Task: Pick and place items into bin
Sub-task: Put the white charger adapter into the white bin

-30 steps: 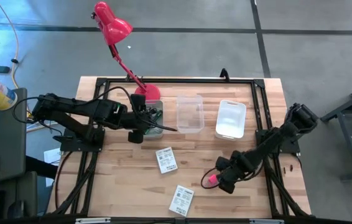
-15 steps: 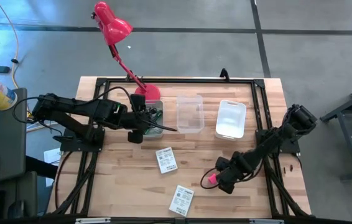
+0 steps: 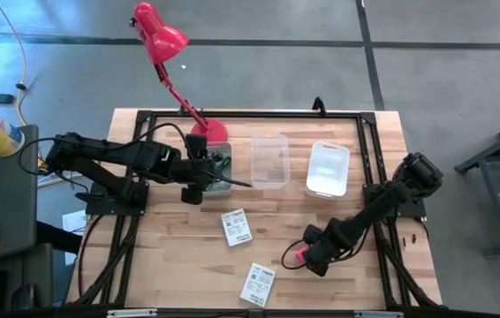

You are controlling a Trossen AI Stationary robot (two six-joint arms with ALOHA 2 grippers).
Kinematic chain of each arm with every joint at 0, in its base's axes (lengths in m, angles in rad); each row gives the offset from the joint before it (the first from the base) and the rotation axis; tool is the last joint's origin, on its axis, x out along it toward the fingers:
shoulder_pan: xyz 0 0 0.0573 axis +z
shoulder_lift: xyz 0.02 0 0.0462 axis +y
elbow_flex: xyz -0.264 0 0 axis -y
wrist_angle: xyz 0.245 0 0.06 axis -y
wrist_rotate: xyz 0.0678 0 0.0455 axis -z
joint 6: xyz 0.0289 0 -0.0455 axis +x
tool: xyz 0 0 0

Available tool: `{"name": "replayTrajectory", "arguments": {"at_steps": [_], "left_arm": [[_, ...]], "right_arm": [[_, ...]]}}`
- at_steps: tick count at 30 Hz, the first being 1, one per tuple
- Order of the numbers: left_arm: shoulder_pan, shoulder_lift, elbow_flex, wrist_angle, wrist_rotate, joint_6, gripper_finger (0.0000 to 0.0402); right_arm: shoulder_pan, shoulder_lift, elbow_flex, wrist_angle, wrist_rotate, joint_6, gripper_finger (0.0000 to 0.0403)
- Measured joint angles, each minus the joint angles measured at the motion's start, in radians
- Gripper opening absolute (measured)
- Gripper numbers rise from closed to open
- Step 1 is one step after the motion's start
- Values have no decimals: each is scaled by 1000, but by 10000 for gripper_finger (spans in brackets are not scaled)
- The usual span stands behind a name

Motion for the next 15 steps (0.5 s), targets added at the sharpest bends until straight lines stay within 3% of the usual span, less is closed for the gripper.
{"name": "replayTrajectory", "arguments": {"at_steps": [15], "left_arm": [[0,0,0,0,6,-17,216]], "right_arm": [[0,1,0,7,-41,-6,279]]}}
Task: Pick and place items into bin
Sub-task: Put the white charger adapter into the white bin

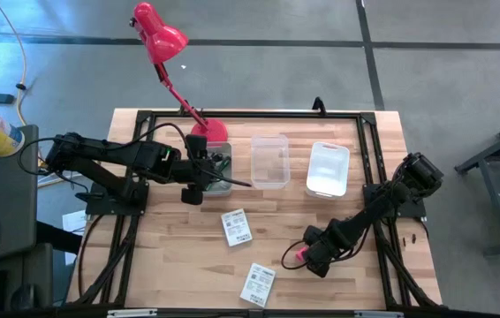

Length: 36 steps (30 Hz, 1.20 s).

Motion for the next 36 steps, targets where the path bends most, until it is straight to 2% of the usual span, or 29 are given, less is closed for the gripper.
{"name": "replayTrajectory", "arguments": {"at_steps": [14,24,31,36], "left_arm": [[0,0,0,0,10,-6,216],[0,0,0,0,10,-5,216],[0,0,0,0,10,-4,216],[0,0,0,0,10,-4,216]], "right_arm": [[0,0,0,0,-11,-1,278],[0,0,0,0,-27,-2,231],[0,0,0,0,-39,-9,259],[0,0,0,0,-39,-13,257]]}}
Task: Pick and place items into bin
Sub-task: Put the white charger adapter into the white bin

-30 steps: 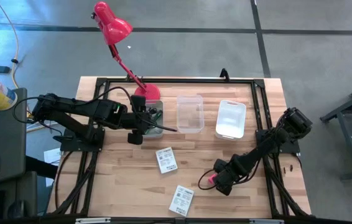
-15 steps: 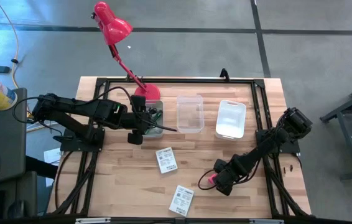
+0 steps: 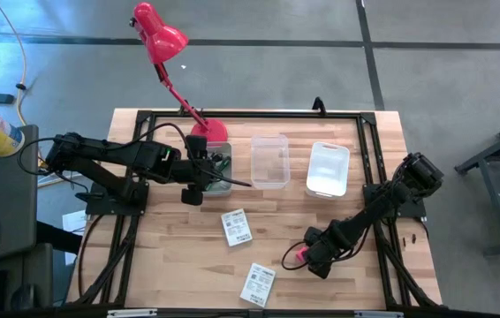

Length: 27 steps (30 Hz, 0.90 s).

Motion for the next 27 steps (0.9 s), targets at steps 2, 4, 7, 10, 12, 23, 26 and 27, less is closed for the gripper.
{"name": "replayTrajectory", "arguments": {"at_steps": [2,4,7,10,12,23,26,27], "left_arm": [[0,0,0,0,0,0,216],[0,0,0,0,0,0,216],[0,0,0,0,0,0,216],[0,0,0,0,0,0,216],[0,0,0,0,0,0,216],[0,0,0,0,0,0,216],[0,0,0,0,0,0,216],[0,0,0,0,0,0,216]], "right_arm": [[0,0,0,0,0,-4,252],[0,0,0,0,0,-5,248],[0,0,0,0,0,-4,246],[0,0,0,0,0,-4,249],[0,0,0,0,-2,-5,251],[0,-27,1,-11,-43,-6,246],[-1,-57,1,-23,-42,-4,246],[-3,-68,2,-29,-41,-2,246]]}}
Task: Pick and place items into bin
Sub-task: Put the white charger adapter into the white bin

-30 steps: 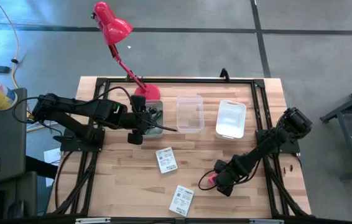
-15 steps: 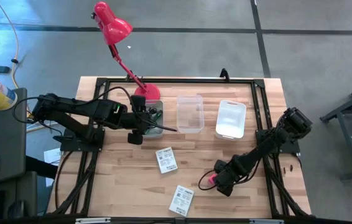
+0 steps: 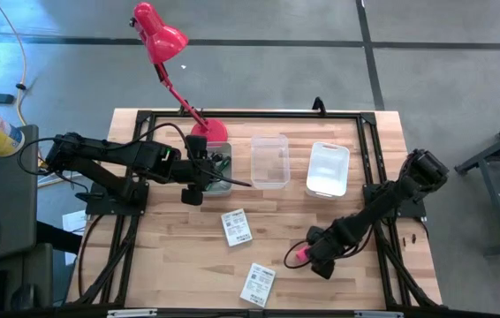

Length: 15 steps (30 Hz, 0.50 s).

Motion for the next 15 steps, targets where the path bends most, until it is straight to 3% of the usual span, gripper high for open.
{"name": "replayTrajectory", "arguments": {"at_steps": [15], "left_arm": [[0,0,0,0,0,5,216]], "right_arm": [[-32,-231,1,-111,106,67,246]]}}
